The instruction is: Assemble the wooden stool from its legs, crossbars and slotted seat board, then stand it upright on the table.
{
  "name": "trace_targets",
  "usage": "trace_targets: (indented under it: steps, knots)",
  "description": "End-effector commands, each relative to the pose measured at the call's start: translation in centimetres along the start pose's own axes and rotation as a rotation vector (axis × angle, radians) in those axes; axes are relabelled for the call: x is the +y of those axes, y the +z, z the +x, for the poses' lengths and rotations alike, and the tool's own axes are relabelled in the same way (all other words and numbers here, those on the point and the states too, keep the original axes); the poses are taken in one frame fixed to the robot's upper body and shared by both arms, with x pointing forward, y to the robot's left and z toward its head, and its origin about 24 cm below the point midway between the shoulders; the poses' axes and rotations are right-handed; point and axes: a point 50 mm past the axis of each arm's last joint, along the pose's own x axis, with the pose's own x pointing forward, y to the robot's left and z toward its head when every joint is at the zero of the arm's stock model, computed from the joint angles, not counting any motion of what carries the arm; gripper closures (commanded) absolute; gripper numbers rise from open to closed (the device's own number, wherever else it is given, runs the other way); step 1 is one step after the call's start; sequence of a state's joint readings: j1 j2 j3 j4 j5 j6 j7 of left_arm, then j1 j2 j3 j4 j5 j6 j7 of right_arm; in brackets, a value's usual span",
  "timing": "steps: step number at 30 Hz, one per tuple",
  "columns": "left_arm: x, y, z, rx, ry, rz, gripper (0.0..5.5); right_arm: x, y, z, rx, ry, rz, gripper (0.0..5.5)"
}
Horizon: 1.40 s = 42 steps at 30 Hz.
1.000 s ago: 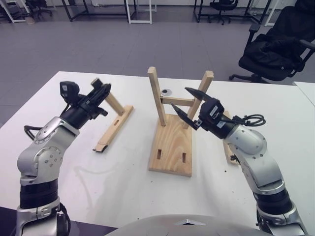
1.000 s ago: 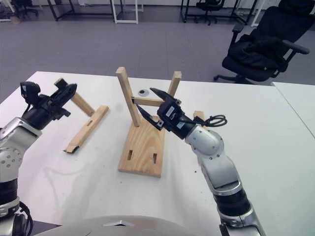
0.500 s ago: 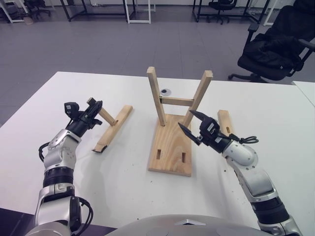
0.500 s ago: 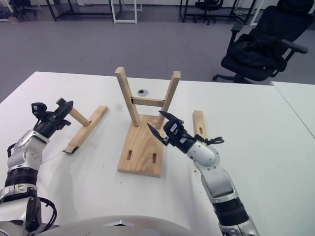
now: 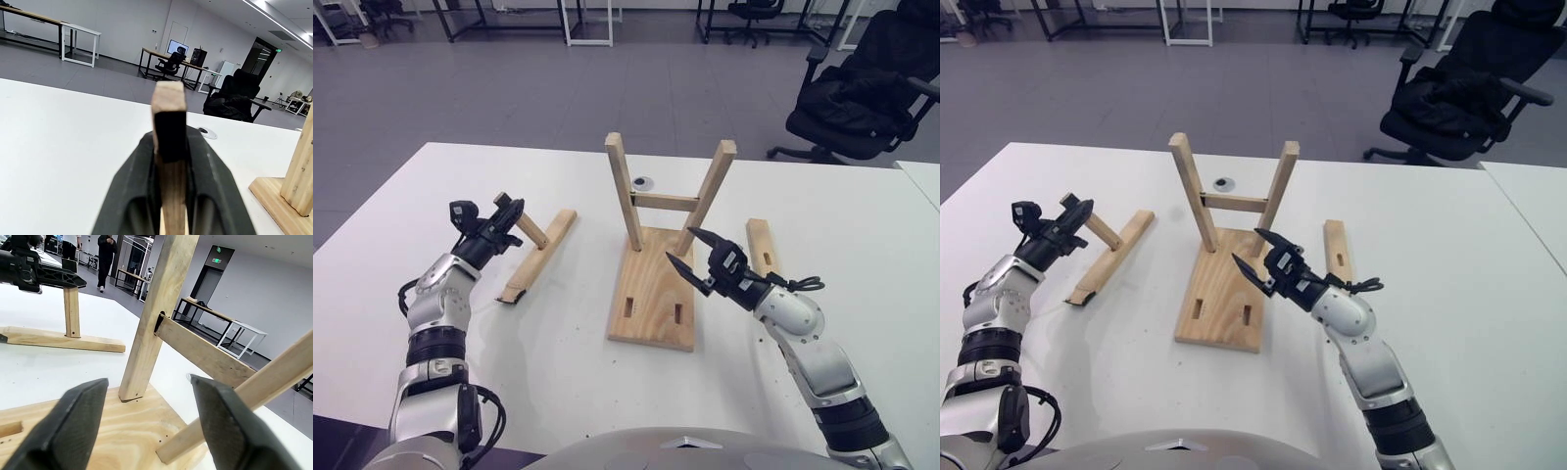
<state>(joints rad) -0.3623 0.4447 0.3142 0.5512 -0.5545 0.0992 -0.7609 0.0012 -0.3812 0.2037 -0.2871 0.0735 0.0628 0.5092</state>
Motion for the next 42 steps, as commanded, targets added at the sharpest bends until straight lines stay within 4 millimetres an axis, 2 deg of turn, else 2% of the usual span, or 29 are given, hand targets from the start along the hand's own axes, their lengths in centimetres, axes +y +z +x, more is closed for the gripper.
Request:
trace_targets:
  steps: [1,5,11,15,19,21,26,28,35,42]
  knots:
    - [0.4,-1.5,-0.3,0.076,0.042,0.035,5.10,0.0,-0.1,0.3,0.004,0.008,-0.012,2.35]
    - [0.6,-2.1,-1.1,0.137,0.092,0.105,5.10,0.1,0.0,0.2,0.007,0.007,-0.037,2.35]
    - [0.3,-6.2,-3.4,0.311,0.137,0.100,5.10,-0.1,0.2,0.4,0.005,0.012,-0.065,2.35]
    - [0.2,-8.7,-3.8,0.490,0.090,0.173,5.10,-0.2,0.3,0.6,0.008,0.029,-0.095,2.35]
    - [0.4,-9.5,-3.7,0.529,0.093,0.149,5.10,0.2,0.4,0.9,0.006,0.042,-0.105,2.35]
    - [0.5,-9.3,-4.0,0.502,0.097,0.141,5.10,0.2,0.4,0.9,0.007,0.039,-0.105,2.35]
    - [0.2,-6.0,-2.5,0.261,0.061,0.149,5.10,0.2,0.6,1.6,-0.017,0.029,-0.104,2.35]
    - [0.3,-4.7,-2.0,0.228,0.045,0.166,4.61,0.2,0.6,1.8,-0.022,0.030,-0.109,2.35]
    - [1.2,-3.1,-2.8,0.409,0.018,0.240,3.40,0.1,0.2,2.2,-0.019,0.032,-0.117,2.35]
    - [0.5,-2.0,-3.0,0.593,-0.022,0.246,2.27,0.9,-0.4,2.1,0.004,0.064,-0.110,2.35]
